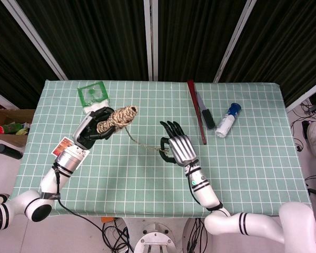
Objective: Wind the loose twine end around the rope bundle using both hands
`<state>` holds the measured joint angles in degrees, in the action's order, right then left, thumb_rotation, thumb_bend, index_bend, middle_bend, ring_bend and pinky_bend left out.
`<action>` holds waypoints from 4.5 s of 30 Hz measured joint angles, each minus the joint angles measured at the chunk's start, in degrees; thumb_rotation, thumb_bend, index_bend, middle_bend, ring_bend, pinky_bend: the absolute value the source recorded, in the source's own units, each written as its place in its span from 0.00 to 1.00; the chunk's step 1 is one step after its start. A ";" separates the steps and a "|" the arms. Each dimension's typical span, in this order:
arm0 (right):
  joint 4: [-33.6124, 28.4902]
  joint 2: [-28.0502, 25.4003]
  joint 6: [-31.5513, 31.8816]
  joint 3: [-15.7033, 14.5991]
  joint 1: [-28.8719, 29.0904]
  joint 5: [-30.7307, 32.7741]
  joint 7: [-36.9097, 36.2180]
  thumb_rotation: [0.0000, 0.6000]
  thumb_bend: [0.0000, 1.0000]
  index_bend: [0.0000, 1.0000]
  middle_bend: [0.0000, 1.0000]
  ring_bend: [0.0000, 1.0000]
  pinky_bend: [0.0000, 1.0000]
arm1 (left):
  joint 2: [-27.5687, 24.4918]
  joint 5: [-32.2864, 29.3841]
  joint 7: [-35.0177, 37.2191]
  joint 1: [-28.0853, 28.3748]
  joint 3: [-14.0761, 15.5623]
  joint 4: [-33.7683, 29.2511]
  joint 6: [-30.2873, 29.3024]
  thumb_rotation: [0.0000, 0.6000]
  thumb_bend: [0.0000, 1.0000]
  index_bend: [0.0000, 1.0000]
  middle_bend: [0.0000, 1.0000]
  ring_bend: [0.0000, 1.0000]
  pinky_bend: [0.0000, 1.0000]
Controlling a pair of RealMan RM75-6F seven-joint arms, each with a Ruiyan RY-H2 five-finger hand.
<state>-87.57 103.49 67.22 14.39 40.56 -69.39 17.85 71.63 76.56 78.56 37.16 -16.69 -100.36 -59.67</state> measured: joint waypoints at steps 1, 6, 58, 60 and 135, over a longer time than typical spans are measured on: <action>-1.89 -1.38 0.82 -0.46 -0.79 -1.16 -0.85 1.00 0.53 0.98 0.04 0.00 0.00 | 0.27 -1.17 -0.74 0.14 -0.27 0.10 0.33 1.00 0.45 0.80 0.82 0.70 0.82; -10.25 -7.74 6.71 -2.69 -4.71 -9.64 -5.46 1.00 0.53 1.00 0.02 0.00 0.00 | 1.82 -8.89 -6.96 0.92 -2.10 0.27 2.03 1.00 0.45 0.80 0.82 0.70 0.82; -19.14 -10.04 8.94 27.23 25.72 24.80 18.56 1.00 0.52 1.00 0.09 0.00 0.00 | 8.48 14.81 -29.30 2.77 10.28 -5.30 -0.86 1.00 0.45 0.80 0.82 0.70 0.83; -18.83 -10.54 9.42 26.74 24.65 25.20 17.09 1.00 0.52 1.00 0.09 0.00 0.00 | 7.75 16.50 -22.82 2.92 11.00 -4.55 -1.61 1.00 0.45 0.80 0.82 0.70 0.83; -37.18 -24.92 -0.75 7.97 3.44 -11.78 16.48 1.00 0.52 1.00 0.09 0.00 0.00 | 16.11 -4.98 -53.01 1.02 4.58 -4.98 -10.58 1.00 0.45 0.81 0.82 0.70 0.83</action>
<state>-124.74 78.57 66.47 22.36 44.00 -81.17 34.33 87.74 71.57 25.55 38.18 -12.11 -105.34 -70.24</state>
